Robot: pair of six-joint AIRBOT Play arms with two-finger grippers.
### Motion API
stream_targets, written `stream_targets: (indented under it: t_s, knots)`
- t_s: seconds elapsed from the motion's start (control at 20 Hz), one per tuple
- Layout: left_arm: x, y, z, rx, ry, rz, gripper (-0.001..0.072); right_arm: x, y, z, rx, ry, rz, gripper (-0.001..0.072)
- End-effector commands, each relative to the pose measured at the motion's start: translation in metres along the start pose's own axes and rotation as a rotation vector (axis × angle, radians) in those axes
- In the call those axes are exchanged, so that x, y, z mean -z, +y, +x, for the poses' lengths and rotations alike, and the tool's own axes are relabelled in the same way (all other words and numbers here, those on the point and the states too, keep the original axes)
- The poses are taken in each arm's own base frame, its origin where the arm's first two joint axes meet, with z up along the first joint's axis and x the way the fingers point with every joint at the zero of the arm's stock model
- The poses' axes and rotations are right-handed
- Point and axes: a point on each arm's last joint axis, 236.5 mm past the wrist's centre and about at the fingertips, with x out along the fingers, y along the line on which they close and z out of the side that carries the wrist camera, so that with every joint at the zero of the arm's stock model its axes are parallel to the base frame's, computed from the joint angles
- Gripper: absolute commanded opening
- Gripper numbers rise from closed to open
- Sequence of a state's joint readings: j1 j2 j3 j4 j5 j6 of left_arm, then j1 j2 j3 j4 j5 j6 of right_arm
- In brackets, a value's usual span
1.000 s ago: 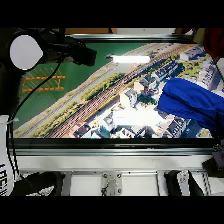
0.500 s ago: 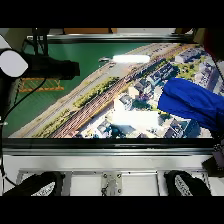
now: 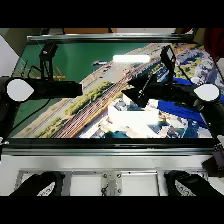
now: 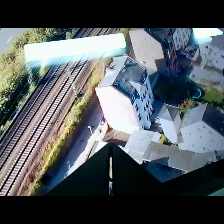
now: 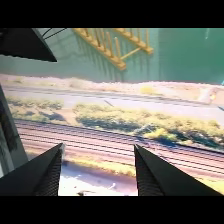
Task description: Fold the clothes and pants, and hang the long-sleeved shirts on hangers.
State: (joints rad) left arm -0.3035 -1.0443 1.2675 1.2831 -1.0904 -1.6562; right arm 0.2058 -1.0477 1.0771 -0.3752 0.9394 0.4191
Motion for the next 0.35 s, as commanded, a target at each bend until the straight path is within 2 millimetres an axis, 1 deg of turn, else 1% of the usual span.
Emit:
stream_targets:
  t_s: [0.0, 0.05, 0.1, 0.3]
  knots:
    - [0.0067, -0.0114, 0.0022, 0.020, 0.005, 0.024, 0.0012, 0.0144, 0.0079, 0.0120, -0.040, 0.035, 0.017, 0.0467]
    - [0.0058, -0.0126, 0.0024, 0.023, 0.001, 0.025, 0.0012, 0.0143, 0.0080, 0.0120, -0.041, 0.035, 0.018, 0.0299]
    - [0.0059, -0.0126, 0.0024, 0.023, 0.001, 0.025, 0.0012, 0.0144, 0.0079, 0.0120, -0.040, 0.035, 0.018, 0.0002]
    - [0.0058, -0.0126, 0.0024, 0.023, 0.001, 0.025, 0.0012, 0.0144, 0.0078, 0.0121, -0.041, 0.035, 0.017, 0.0011]
